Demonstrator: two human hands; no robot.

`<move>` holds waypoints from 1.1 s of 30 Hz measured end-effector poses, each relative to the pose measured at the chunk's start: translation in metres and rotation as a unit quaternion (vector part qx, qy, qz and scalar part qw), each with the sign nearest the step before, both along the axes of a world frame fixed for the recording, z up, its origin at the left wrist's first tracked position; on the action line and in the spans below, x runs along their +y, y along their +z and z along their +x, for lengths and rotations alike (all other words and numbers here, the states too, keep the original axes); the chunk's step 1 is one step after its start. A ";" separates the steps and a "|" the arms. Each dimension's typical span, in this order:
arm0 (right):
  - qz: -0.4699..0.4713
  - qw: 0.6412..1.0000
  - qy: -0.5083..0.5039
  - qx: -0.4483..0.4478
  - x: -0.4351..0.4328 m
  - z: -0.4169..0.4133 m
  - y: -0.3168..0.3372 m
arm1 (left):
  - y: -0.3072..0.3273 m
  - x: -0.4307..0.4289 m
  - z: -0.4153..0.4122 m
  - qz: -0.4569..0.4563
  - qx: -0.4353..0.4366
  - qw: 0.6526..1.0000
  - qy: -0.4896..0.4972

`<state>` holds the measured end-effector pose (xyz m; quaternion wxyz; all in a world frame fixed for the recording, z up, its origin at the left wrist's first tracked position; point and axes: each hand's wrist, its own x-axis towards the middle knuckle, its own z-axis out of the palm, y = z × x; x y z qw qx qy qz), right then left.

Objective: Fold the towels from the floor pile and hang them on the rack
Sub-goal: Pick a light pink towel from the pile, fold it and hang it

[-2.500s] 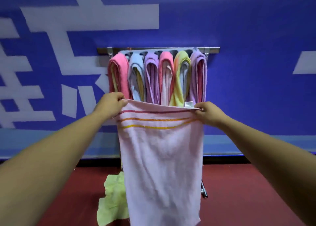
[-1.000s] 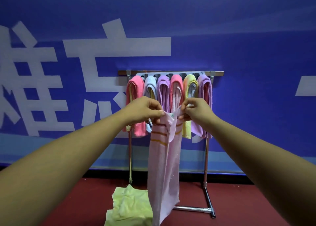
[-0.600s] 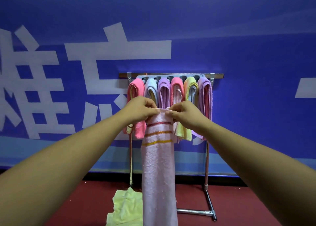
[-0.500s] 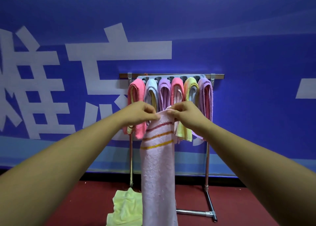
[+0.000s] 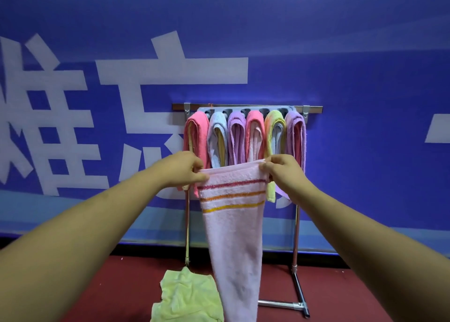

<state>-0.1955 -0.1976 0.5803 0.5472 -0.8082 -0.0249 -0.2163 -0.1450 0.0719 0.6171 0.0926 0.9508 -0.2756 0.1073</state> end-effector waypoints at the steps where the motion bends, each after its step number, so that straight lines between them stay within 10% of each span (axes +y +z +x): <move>1: 0.020 1.000 -0.005 0.000 0.000 0.000 0.000 | 0.000 -0.002 -0.002 -0.050 0.036 0.998 -0.009; 6: 0.139 0.990 0.012 -0.008 -0.013 -0.003 0.004 | 0.001 -0.001 -0.014 -0.353 0.256 0.891 -0.125; 10: 0.102 0.995 0.001 -0.006 -0.014 -0.002 0.004 | -0.002 -0.006 0.000 -0.231 0.053 0.971 -0.022; 18: 0.151 0.988 0.019 -0.035 -0.005 0.006 0.003 | 0.002 -0.009 0.001 -0.329 0.015 0.944 -0.020; 33: 0.089 0.996 -0.005 -0.012 -0.013 0.017 -0.003 | -0.001 -0.014 -0.022 -0.231 0.320 0.897 -0.199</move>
